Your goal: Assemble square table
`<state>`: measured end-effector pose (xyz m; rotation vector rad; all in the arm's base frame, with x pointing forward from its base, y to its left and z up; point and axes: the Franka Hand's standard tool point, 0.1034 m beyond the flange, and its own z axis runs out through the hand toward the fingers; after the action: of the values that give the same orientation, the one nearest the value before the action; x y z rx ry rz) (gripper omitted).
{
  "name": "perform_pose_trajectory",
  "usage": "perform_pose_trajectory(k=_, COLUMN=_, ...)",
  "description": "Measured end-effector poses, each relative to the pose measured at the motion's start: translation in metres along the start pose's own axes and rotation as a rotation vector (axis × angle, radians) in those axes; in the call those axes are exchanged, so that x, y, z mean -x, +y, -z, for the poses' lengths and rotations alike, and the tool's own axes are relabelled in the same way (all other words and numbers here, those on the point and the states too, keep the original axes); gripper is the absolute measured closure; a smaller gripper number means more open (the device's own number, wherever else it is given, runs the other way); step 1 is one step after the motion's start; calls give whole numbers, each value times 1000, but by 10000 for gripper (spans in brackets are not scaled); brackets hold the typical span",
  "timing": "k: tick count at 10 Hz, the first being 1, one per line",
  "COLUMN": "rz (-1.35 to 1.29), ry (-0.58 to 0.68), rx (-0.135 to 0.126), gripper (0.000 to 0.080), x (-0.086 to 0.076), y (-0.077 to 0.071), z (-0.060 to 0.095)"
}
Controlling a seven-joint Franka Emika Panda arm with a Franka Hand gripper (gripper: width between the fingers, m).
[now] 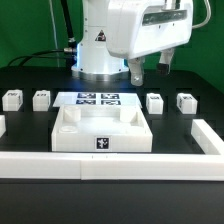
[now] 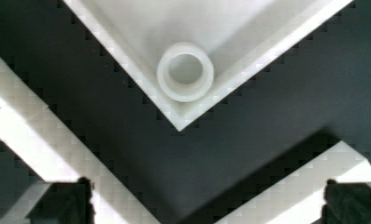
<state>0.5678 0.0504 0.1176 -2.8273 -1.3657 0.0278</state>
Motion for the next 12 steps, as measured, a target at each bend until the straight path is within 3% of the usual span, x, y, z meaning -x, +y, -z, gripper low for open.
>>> perform_pose_trajectory(k=8, rz=18, ry=1, rx=-1, gripper=149, x=2, y=0, z=0)
perform_pose_trajectory(k=9, rz=26, ry=1, rx=0, gripper=149, x=8, y=-2, z=-1)
perform_pose_trajectory(k=10, rz=51, ry=2, rx=1, gripper=149, x=19, y=-15, z=-8)
perform_pose_trajectory(k=11, rz=193, ry=1, rx=3, gripper=149, x=36, y=-28, z=-14)
perform_pose_trajectory(k=12, rz=304, ry=3, rx=4, gripper=149, x=64, y=-41, z=-23)
